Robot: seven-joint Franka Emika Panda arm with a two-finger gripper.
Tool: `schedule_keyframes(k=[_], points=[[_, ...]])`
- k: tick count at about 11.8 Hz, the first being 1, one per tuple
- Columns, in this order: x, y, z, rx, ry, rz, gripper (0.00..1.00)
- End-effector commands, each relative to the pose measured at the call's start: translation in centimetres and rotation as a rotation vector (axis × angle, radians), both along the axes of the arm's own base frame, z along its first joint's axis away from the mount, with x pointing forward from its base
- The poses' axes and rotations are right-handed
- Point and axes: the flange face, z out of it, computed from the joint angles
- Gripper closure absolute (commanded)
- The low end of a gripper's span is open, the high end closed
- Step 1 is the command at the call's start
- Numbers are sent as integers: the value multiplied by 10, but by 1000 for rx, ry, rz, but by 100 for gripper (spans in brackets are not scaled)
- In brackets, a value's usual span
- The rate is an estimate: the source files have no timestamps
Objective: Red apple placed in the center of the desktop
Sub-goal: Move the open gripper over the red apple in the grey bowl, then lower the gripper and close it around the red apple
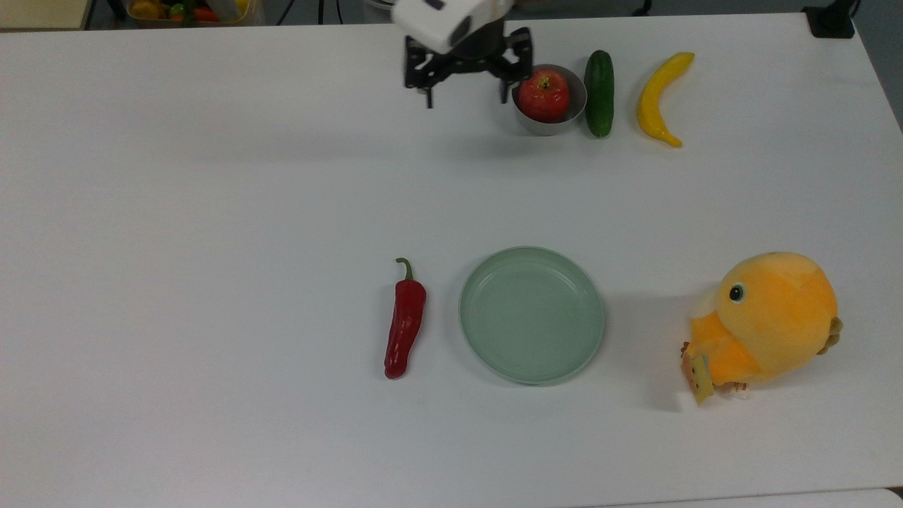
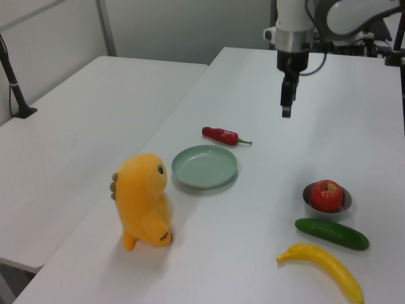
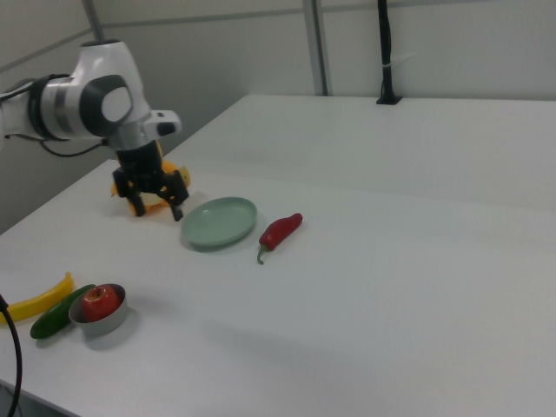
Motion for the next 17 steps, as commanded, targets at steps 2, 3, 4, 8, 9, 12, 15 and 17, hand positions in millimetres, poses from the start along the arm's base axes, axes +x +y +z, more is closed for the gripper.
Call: schedule_keyframes(k=[2, 3, 4, 8, 9, 12, 15, 17], points=[[-38, 66, -26, 8, 40, 132, 0], [-53, 86, -39, -1, 62, 179, 0], [-67, 96, -58, -16, 99, 211, 0], [-89, 126, -107, -41, 195, 284, 0], [-93, 126, -117, -47, 214, 289, 0], [-100, 136, -137, -56, 251, 313, 0], [-102, 139, -151, -55, 268, 322, 0], [-101, 136, -156, -83, 246, 343, 34]])
